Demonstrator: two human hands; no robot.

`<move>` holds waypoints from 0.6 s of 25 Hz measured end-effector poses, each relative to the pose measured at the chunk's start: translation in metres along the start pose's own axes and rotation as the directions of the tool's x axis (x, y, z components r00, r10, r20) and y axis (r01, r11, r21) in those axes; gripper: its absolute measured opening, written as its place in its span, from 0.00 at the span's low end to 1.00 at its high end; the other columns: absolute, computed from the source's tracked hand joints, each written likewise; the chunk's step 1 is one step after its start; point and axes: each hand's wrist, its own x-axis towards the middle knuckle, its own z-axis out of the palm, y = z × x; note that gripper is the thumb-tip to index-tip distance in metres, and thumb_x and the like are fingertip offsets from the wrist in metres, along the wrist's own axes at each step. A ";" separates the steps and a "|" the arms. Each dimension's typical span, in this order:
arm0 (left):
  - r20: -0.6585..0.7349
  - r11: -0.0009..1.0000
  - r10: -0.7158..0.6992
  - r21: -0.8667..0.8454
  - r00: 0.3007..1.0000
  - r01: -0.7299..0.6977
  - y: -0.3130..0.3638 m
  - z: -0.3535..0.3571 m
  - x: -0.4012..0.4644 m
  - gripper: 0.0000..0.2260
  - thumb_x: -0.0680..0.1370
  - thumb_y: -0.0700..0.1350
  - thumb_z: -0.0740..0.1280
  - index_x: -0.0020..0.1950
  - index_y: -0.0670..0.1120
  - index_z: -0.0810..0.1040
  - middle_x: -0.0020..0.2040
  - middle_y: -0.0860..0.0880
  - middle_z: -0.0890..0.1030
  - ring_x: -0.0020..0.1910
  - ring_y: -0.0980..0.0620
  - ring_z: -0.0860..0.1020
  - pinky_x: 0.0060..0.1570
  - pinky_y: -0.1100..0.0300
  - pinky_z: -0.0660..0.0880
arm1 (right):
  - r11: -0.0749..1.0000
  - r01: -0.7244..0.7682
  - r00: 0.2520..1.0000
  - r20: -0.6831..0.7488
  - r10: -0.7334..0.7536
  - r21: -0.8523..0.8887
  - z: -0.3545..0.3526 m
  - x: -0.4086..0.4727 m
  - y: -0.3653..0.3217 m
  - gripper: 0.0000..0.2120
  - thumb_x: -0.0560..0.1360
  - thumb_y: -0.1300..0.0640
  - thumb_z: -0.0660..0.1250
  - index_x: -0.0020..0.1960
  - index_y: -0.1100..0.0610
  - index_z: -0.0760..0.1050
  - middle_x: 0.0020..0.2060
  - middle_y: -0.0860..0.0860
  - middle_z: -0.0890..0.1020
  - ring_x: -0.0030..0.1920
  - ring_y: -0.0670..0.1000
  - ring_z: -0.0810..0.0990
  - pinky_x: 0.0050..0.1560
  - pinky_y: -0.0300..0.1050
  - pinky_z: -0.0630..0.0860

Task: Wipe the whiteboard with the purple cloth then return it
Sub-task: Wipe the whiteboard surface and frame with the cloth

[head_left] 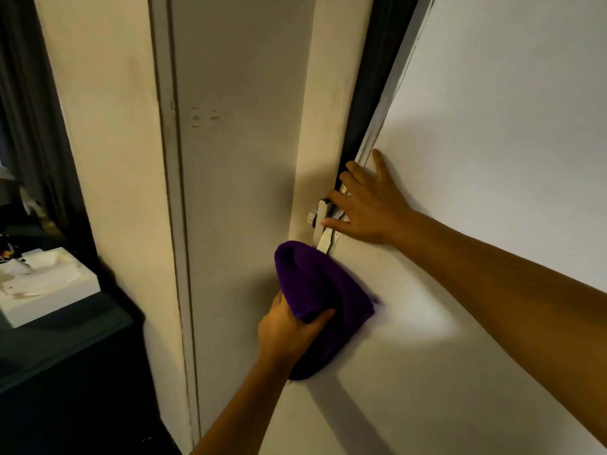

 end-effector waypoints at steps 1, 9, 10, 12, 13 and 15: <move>-0.003 1.000 -0.009 0.006 1.000 0.009 0.001 -0.001 -0.001 0.50 0.55 0.81 0.52 0.68 0.52 0.63 0.65 0.50 0.73 0.58 0.48 0.75 0.54 0.54 0.74 | 1.000 -0.020 1.000 -0.008 0.020 0.006 0.000 0.002 -0.003 0.35 0.72 0.31 0.41 0.67 0.51 0.66 0.69 0.58 0.67 0.73 0.60 0.57 0.69 0.70 0.42; 0.079 0.941 0.323 0.080 0.943 -0.329 0.001 -0.002 0.000 0.34 0.71 0.68 0.55 0.66 0.73 0.34 0.70 0.64 0.27 0.63 0.43 0.72 0.56 0.51 0.76 | 0.994 -0.101 0.992 -0.070 0.104 0.048 0.010 0.001 -0.009 0.38 0.71 0.31 0.37 0.66 0.51 0.68 0.68 0.58 0.70 0.72 0.61 0.61 0.69 0.70 0.43; 0.084 0.924 0.363 0.096 0.928 -0.370 0.000 -0.002 0.002 0.32 0.72 0.66 0.54 0.66 0.73 0.34 0.71 0.63 0.27 0.64 0.43 0.71 0.57 0.51 0.75 | 0.993 -0.101 0.992 -0.073 0.105 0.054 0.010 0.002 -0.011 0.37 0.71 0.31 0.37 0.66 0.51 0.68 0.68 0.58 0.70 0.72 0.61 0.61 0.69 0.70 0.43; 0.066 0.904 0.411 0.096 0.909 -0.416 0.002 -0.001 0.004 0.28 0.71 0.66 0.52 0.67 0.75 0.40 0.75 0.58 0.35 0.68 0.45 0.66 0.60 0.51 0.73 | 0.993 -0.096 0.992 -0.072 0.101 0.066 0.011 0.005 -0.013 0.36 0.72 0.32 0.38 0.66 0.51 0.68 0.68 0.58 0.69 0.72 0.61 0.60 0.69 0.70 0.42; 0.037 0.902 0.429 0.036 0.903 -0.430 0.004 0.000 0.004 0.26 0.72 0.65 0.51 0.66 0.76 0.44 0.76 0.56 0.40 0.70 0.48 0.62 0.62 0.51 0.71 | 0.993 -0.095 0.993 -0.069 0.100 0.067 0.012 0.005 -0.013 0.35 0.73 0.32 0.38 0.66 0.51 0.68 0.68 0.58 0.69 0.72 0.61 0.60 0.69 0.70 0.42; -0.083 0.886 0.419 -0.178 0.904 -0.428 0.014 0.003 0.005 0.19 0.74 0.61 0.52 0.64 0.76 0.57 0.77 0.57 0.49 0.72 0.55 0.59 0.66 0.51 0.66 | 0.993 -0.103 0.992 -0.064 0.106 0.061 0.012 0.004 -0.011 0.35 0.73 0.33 0.39 0.66 0.51 0.67 0.68 0.58 0.69 0.72 0.61 0.60 0.69 0.70 0.43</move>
